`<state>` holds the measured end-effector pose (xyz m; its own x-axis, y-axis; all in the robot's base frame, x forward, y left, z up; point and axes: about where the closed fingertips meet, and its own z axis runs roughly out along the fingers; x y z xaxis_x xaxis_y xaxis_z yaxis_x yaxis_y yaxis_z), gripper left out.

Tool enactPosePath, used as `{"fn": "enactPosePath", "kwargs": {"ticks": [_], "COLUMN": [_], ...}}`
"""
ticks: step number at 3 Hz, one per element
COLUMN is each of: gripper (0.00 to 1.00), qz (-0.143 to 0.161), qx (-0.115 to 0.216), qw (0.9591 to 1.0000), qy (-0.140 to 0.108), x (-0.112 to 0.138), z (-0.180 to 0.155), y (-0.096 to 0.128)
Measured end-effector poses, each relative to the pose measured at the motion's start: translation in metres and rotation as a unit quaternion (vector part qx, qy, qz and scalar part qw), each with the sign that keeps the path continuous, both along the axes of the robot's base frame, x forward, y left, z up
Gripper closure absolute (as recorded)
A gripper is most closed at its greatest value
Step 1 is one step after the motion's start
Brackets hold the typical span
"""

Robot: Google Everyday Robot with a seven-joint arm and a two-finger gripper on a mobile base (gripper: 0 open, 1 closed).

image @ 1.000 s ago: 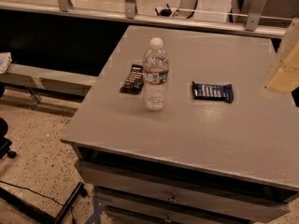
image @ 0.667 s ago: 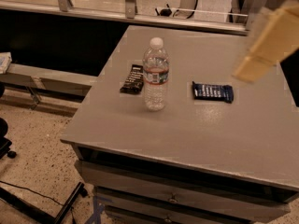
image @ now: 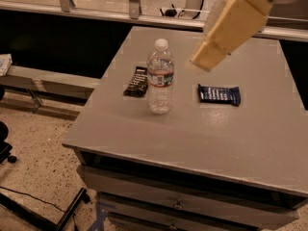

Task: Pick water bottle

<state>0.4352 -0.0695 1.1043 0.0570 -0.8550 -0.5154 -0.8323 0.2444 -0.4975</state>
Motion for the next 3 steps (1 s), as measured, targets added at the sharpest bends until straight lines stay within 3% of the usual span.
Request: {"fn": "enactPosePath", "kwargs": {"ticks": [1,3], "gripper": [0.0,0.0], "qz": [0.009,0.015], "qx": [0.021,0.028], "qw": [0.9997,0.9994], "qy": [-0.001,0.013], "x": [0.004,0.024], "z": [0.0,-0.017], "y": [0.012,0.037]}}
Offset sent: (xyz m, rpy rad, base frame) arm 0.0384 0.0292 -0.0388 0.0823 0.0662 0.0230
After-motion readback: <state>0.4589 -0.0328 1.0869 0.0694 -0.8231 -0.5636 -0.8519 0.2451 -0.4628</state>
